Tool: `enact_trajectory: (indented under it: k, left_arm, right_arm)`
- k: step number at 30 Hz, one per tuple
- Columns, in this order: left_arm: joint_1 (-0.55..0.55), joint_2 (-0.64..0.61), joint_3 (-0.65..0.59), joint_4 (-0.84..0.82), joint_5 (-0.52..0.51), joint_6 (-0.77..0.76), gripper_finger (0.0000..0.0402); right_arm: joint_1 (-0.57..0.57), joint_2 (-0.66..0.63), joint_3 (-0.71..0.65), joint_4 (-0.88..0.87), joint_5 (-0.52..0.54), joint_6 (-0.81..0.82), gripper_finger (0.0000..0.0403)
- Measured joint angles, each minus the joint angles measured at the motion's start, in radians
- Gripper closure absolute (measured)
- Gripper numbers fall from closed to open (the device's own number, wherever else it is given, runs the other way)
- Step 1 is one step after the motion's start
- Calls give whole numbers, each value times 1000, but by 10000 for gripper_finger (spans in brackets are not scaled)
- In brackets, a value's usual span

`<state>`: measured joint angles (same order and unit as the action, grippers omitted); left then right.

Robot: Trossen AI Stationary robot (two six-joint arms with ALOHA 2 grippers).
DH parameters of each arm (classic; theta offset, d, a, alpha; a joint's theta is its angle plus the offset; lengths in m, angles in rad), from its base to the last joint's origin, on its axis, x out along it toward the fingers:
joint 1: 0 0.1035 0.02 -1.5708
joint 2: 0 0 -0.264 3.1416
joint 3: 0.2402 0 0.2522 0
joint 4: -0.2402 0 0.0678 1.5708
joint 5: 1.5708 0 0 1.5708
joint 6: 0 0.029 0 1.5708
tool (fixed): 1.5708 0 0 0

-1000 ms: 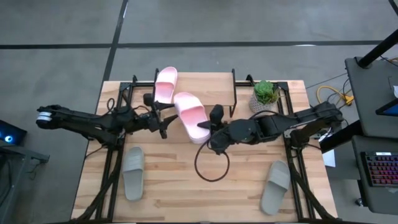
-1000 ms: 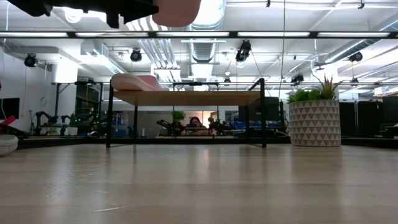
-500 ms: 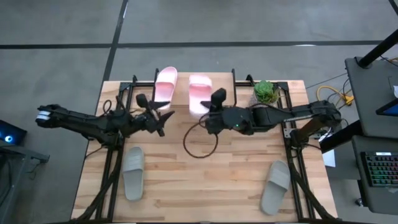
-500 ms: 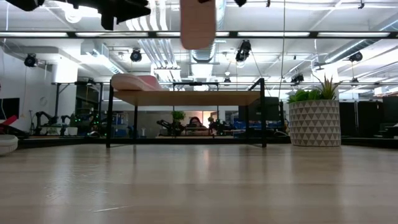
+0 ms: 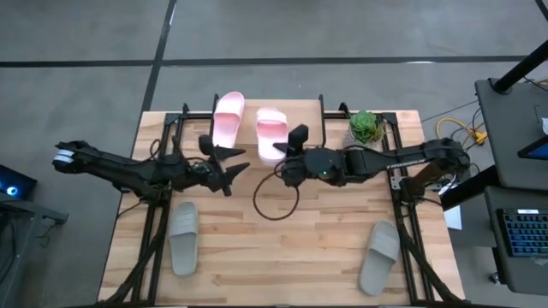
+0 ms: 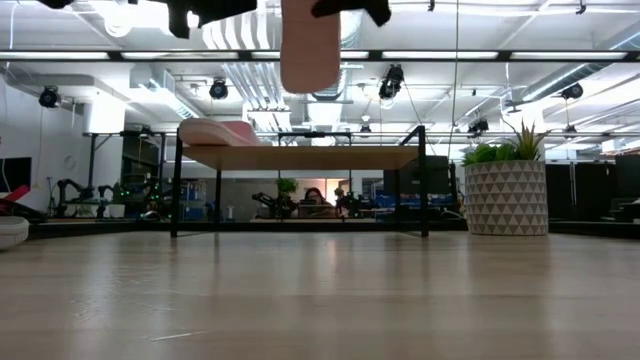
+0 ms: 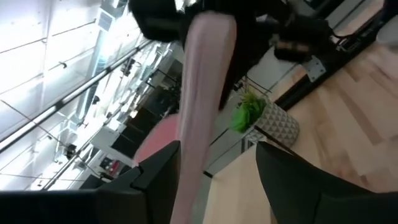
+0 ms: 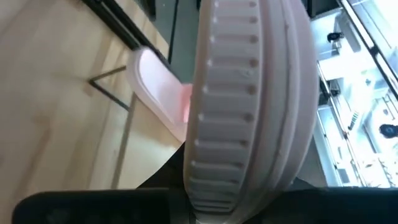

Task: Pick and place slides into the shelf
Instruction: Put the pink slipper on the shelf

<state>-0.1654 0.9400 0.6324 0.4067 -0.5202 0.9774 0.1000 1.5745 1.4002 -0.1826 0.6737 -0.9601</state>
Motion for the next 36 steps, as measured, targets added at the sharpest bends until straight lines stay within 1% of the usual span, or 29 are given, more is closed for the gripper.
enact_trajectory:
  k: [7,11,17,22,28,36]
  left_arm:
    - [-23,89,67,0,-82,33,207]
    - [-26,133,97,0,-102,39,207]
    - [-27,213,148,1,-127,84,207]
    - [-26,268,193,3,-206,121,207]
    - [-26,276,196,-17,-251,134,207]
    - [-26,272,207,-61,-265,128,207]
  right_arm:
    - [-62,13,-63,115,16,-65,344]
    - [-87,20,-90,117,-25,-70,344]
    - [-89,45,-93,144,-21,-124,344]
    - [-88,68,-88,136,-22,-156,344]
    - [-90,70,-88,135,-18,-163,344]
    - [-102,70,-84,158,-19,-190,344]
